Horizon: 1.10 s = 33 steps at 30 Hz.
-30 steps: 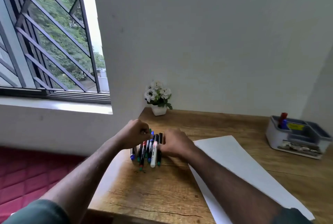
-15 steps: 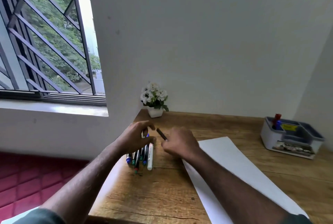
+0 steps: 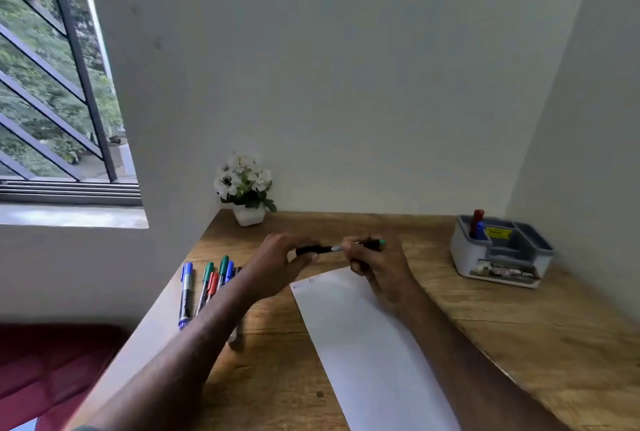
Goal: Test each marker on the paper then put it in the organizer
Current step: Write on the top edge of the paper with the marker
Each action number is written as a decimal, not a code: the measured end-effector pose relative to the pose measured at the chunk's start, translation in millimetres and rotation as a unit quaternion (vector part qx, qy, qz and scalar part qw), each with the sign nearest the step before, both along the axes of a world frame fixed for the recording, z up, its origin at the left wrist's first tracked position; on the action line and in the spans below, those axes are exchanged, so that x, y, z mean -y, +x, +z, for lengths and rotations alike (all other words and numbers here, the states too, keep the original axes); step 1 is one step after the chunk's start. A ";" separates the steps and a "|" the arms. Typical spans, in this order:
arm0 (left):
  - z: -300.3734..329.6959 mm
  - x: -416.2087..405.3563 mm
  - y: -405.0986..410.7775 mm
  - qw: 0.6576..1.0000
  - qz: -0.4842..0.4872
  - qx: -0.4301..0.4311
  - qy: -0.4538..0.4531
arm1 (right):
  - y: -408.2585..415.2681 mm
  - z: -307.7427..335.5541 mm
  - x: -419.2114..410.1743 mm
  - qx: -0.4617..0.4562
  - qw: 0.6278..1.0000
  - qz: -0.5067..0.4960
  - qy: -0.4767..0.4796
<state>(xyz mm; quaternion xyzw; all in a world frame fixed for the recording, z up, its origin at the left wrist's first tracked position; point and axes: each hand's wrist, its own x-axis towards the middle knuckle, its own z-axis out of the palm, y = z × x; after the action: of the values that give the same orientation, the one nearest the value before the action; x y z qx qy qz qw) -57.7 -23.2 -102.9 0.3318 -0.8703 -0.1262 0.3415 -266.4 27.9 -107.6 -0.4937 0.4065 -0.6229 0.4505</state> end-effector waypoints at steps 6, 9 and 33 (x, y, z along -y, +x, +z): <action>6.3 4.2 -14.4 0.993 -0.105 -0.031 0.049 | 13.0 -2.3 -2.2 -0.042 0.998 0.039 0.015; 7.0 5.3 -15.7 0.979 -0.154 -0.070 0.112 | 12.9 -0.6 1.4 -0.031 0.999 0.027 0.026; -1.7 25.0 3.1 0.986 0.061 0.112 0.105 | 2.8 -19.5 6.0 -0.019 0.997 -0.060 0.041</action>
<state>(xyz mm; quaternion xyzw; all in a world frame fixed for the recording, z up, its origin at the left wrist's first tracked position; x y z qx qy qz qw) -54.6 -48.2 -104.7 0.4305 -0.8629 -0.1581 0.2124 -263.5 22.0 -127.1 -0.4618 0.4688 -0.6220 0.4243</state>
